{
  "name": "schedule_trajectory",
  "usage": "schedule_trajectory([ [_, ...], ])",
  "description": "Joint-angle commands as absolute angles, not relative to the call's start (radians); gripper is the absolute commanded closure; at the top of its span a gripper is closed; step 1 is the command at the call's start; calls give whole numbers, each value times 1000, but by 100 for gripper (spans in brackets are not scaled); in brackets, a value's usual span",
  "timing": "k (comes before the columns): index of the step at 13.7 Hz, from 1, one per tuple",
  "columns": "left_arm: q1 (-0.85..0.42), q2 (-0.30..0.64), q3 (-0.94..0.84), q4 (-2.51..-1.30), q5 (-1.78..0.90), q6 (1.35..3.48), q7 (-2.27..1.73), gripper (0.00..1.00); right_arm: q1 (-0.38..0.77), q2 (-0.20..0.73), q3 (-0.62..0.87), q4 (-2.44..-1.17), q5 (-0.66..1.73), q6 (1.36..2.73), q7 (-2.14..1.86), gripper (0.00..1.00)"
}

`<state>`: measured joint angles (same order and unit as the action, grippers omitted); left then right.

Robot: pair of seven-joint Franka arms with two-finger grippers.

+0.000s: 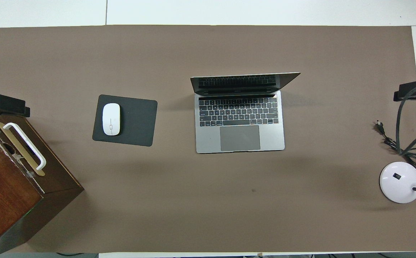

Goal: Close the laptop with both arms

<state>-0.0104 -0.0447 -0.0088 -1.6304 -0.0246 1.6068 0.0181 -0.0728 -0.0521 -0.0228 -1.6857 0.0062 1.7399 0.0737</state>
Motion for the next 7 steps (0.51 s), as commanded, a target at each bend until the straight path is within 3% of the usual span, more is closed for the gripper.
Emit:
schedule_trajectory([
  [1,3,-51,-18,-1623,-35,1595,14,0,-87,-66,-15,-1707,12,1766,58,0],
  [7,5,-52,-17,-1624,-35,1598,15,0,-87,-66,-15,-1717,12,1766,58,0],
])
